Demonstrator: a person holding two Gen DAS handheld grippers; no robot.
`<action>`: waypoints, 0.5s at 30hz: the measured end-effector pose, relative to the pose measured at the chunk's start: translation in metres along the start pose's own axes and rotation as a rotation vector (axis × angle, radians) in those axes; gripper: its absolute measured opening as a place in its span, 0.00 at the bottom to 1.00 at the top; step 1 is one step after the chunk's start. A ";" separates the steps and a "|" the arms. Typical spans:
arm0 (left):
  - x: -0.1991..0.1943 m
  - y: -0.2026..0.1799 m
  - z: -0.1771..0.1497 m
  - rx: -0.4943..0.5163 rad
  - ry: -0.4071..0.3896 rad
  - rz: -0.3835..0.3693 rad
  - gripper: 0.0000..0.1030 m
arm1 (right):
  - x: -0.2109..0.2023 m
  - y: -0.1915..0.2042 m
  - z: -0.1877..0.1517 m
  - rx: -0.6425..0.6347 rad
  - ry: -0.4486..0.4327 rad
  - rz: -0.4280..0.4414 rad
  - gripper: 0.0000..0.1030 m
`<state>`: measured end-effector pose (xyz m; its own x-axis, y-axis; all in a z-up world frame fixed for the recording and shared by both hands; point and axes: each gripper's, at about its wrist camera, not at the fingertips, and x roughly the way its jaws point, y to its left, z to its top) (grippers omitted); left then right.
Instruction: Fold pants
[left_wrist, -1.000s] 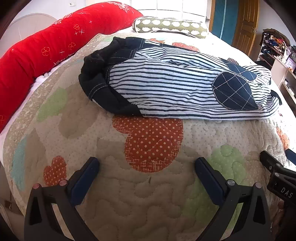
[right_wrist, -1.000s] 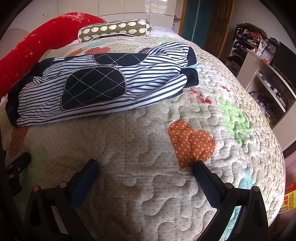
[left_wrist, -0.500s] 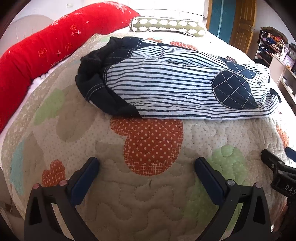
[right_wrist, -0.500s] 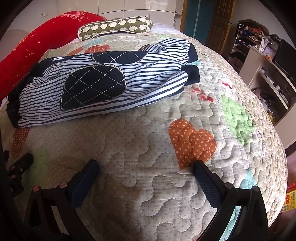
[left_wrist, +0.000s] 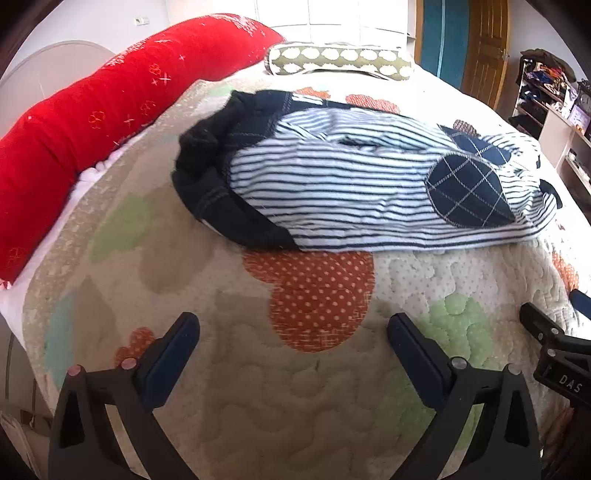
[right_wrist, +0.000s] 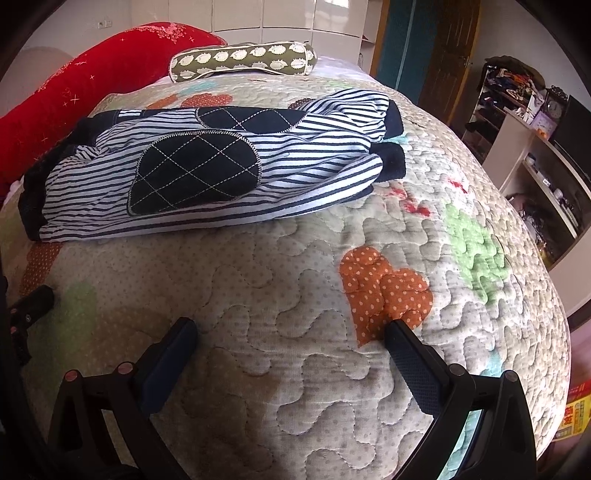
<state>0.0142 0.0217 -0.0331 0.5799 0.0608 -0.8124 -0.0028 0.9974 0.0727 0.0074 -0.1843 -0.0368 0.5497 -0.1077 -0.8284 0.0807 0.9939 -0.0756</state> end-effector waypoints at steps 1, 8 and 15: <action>-0.003 0.002 0.001 -0.005 -0.006 0.001 0.99 | 0.000 0.000 0.000 0.003 0.005 0.002 1.00; -0.015 0.015 0.005 -0.032 -0.037 0.006 0.99 | 0.003 -0.001 0.005 0.002 0.044 0.002 1.00; -0.018 0.025 0.011 -0.042 -0.052 0.001 0.99 | 0.003 -0.001 0.004 0.007 0.032 0.003 1.00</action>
<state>0.0129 0.0449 -0.0099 0.6213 0.0608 -0.7812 -0.0369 0.9981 0.0484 0.0116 -0.1861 -0.0368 0.5227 -0.1040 -0.8462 0.0848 0.9940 -0.0698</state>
